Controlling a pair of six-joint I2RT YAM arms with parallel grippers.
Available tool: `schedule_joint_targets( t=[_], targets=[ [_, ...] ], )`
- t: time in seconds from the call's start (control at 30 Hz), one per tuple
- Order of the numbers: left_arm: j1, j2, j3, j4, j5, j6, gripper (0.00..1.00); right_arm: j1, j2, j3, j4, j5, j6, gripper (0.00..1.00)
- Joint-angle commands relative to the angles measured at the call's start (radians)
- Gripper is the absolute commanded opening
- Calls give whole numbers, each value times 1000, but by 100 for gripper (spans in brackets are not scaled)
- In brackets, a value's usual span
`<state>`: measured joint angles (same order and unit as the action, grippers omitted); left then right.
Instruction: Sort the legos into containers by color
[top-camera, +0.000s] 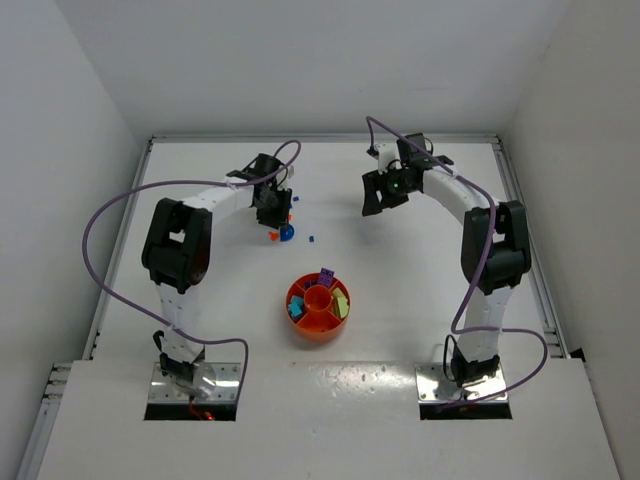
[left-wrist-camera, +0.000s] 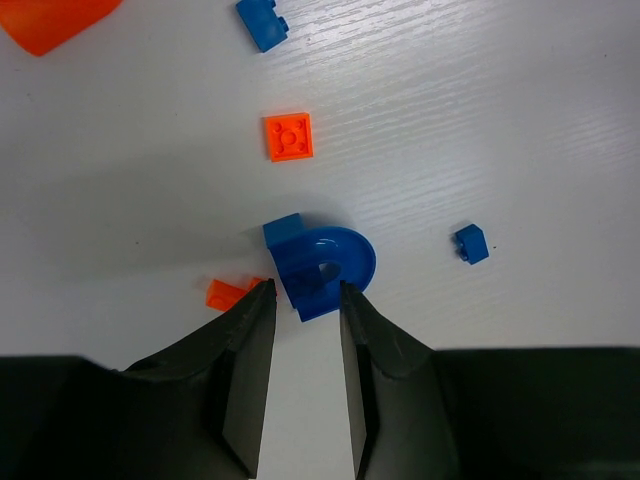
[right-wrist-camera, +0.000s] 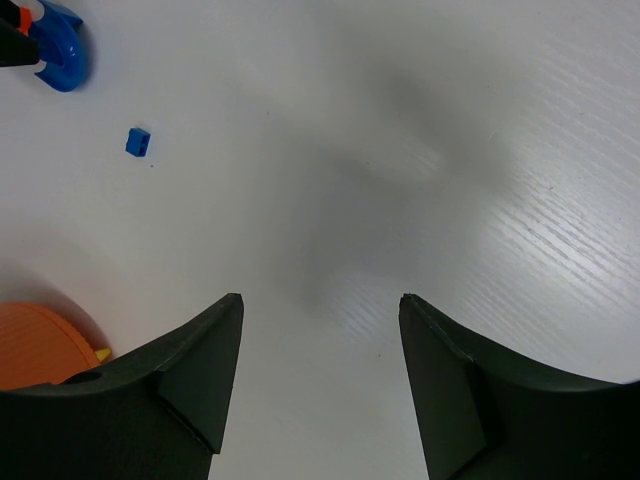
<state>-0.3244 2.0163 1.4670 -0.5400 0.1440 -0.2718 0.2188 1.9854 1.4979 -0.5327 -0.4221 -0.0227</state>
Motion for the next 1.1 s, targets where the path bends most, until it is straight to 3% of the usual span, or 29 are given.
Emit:
schedule_joint_targets(
  t=[0.0,0.47,0.83,1.07],
  targets=[
    [8,9,30,8,14,-15,37,7,-59,-1,16,0,-10,64],
    [8,47,39,8,2,-15,37,-2,-59,-1,16,9,-10,64],
    [8,65,39,8,25,3,18,-2,-59,-1,16,9,-19,64],
    [8,-56,-17,31,52,23,9,-2,-77,-19,16,9,-19,64]
  ],
)
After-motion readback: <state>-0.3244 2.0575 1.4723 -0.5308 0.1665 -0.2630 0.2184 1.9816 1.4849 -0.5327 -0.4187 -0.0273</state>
